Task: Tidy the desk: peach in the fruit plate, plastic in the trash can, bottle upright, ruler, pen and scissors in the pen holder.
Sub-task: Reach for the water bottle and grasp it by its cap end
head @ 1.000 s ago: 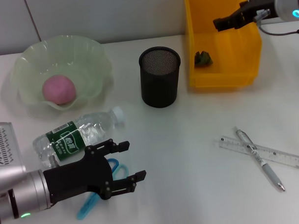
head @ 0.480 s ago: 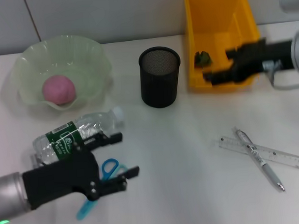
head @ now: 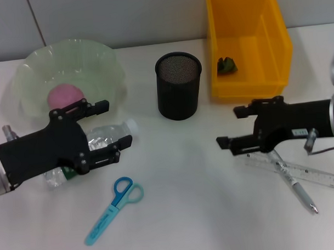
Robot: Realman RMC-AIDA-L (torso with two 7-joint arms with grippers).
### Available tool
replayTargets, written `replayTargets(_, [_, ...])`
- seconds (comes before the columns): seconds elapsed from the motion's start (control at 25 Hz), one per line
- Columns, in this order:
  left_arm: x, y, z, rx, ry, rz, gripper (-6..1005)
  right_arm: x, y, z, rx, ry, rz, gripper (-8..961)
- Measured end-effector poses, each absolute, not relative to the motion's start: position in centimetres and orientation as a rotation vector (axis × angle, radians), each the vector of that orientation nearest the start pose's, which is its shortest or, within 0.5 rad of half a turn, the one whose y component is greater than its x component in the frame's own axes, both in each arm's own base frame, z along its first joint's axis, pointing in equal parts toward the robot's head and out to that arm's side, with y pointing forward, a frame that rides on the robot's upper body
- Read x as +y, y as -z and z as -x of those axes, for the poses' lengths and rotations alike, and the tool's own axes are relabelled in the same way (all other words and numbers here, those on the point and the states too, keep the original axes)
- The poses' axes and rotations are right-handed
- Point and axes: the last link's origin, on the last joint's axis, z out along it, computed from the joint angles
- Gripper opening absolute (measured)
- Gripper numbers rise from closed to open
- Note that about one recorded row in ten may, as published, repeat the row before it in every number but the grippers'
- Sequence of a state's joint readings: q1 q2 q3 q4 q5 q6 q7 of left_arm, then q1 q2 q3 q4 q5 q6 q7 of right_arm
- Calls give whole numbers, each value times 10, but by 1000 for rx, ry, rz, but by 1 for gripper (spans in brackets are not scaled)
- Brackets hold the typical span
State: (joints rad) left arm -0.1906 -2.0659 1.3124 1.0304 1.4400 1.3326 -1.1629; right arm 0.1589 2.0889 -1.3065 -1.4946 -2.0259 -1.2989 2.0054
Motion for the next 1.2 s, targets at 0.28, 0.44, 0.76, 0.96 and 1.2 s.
replayTargets(0.28, [305, 6, 228, -157, 677, 2666, 800, 282, -12, -252, 453, -531, 2612, 842])
replayTargets(0.44, [311, 11, 227, -185, 585, 2730, 800, 271, -1, -283, 409, -608, 2545, 842])
replayTargets(0.76, [331, 15, 213, -132, 420, 2769, 801, 256, 5, -310, 536, -667, 2527, 842])
replayTargets(0.96, [350, 14, 200, -107, 254, 2765, 801, 246, 1, -314, 524, -715, 2529, 842])
replayTargets(1.2, [369, 19, 190, -137, 88, 2752, 800, 244, 1, -316, 541, -732, 2521, 842])
